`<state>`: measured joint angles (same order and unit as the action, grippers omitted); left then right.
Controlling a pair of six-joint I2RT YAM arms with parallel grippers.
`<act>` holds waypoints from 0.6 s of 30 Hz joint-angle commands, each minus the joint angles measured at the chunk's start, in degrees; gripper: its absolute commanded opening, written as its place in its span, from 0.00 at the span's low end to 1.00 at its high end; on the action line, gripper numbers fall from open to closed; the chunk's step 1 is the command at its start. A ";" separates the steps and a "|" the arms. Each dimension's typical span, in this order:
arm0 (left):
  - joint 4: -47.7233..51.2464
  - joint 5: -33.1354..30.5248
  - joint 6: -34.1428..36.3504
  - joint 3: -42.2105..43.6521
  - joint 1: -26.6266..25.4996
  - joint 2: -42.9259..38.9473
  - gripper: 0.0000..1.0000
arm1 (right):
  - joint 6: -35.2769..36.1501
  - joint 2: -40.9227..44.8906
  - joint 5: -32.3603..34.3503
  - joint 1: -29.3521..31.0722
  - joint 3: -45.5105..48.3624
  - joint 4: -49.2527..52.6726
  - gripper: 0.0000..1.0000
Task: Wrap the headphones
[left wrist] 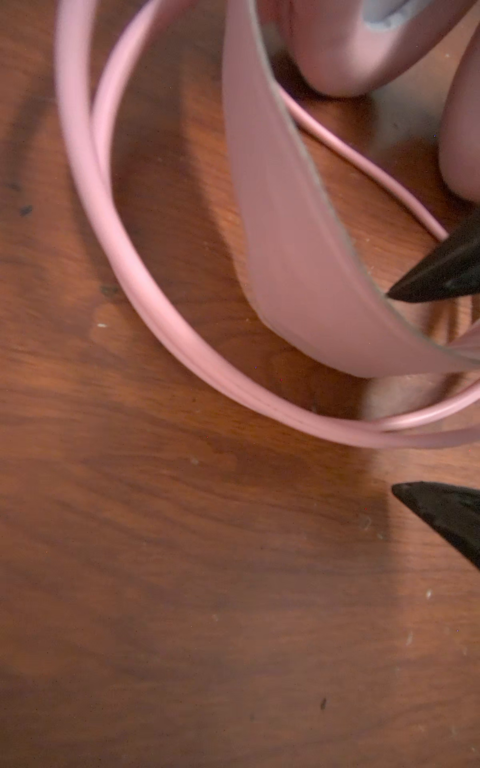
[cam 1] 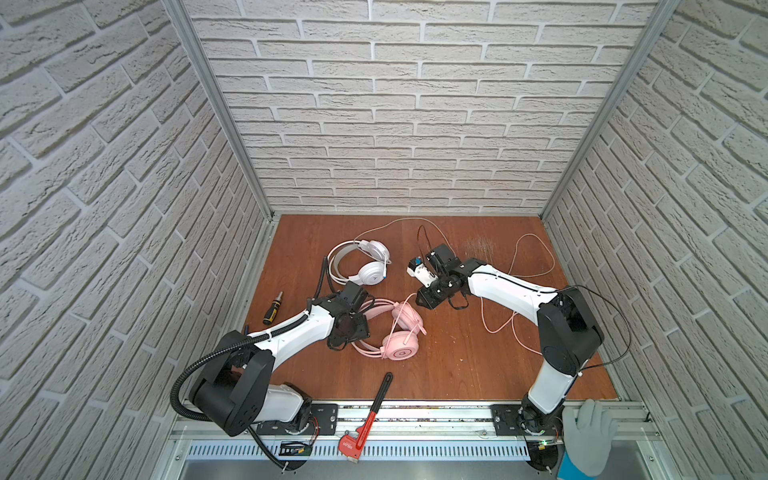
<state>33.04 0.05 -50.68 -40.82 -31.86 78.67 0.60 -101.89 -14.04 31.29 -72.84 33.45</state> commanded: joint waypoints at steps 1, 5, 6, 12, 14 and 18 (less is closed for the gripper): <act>0.96 -1.17 3.86 -2.47 0.86 2.02 0.68 | -0.34 -0.49 -0.98 -0.26 0.33 -1.21 0.29; 2.96 -1.70 7.68 -5.54 1.72 5.13 0.65 | -0.36 -0.16 -1.24 -0.27 0.42 -1.12 0.29; 3.45 -1.75 8.61 -6.20 1.86 5.90 0.64 | -0.34 -0.03 -1.16 -0.28 0.42 -1.12 0.29; 6.35 -1.43 11.85 -9.01 1.97 9.20 0.58 | 0.06 -0.33 -0.21 -0.28 0.24 -0.22 0.29; 6.51 -0.80 12.28 -9.01 1.97 9.47 0.58 | 0.26 -0.18 0.25 -0.26 0.33 0.02 0.29; 7.10 -0.25 12.68 -8.70 1.97 9.88 0.57 | 0.36 -0.19 0.04 -0.27 0.42 0.03 0.29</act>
<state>37.87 -0.51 -39.57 -48.77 -30.26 87.90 0.67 -101.89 -14.00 31.27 -72.84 33.52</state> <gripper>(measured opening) 0.575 0.293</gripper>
